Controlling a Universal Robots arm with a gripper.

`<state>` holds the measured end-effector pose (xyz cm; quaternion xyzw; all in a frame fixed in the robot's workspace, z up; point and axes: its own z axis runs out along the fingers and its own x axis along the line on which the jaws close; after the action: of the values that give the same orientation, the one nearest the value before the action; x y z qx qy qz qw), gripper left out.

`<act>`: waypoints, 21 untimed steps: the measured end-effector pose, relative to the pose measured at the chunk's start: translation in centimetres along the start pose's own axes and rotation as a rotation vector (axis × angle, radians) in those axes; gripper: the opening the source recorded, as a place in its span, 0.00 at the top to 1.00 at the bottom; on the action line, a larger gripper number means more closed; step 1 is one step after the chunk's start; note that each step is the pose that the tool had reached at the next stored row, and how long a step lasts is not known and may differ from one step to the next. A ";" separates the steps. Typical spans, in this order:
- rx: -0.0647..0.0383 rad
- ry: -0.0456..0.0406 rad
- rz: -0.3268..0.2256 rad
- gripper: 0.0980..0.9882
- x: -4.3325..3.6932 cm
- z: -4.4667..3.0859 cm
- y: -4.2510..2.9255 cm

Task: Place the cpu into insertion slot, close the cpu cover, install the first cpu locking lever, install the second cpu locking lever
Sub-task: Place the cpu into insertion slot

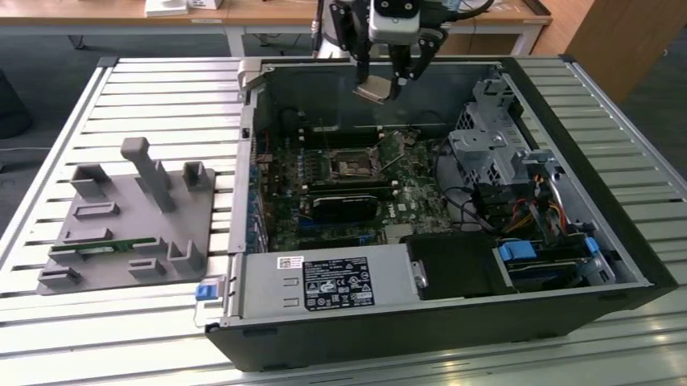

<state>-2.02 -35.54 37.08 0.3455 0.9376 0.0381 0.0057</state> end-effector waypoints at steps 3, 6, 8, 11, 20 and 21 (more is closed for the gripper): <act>-0.001 -0.0036 0.048 0.51 0.00 0.02 0.00; -0.001 -0.0071 0.094 0.51 0.01 0.04 -0.01; -0.002 -0.0093 0.123 0.51 0.02 0.05 -0.02; -0.003 -0.0124 0.164 0.51 0.02 0.08 -0.02; -0.001 -0.0221 0.245 0.51 0.11 0.21 0.07; -0.001 -0.0230 0.255 0.51 0.12 0.26 0.07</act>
<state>-2.06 -35.40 36.83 0.4624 0.8859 0.0349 0.0116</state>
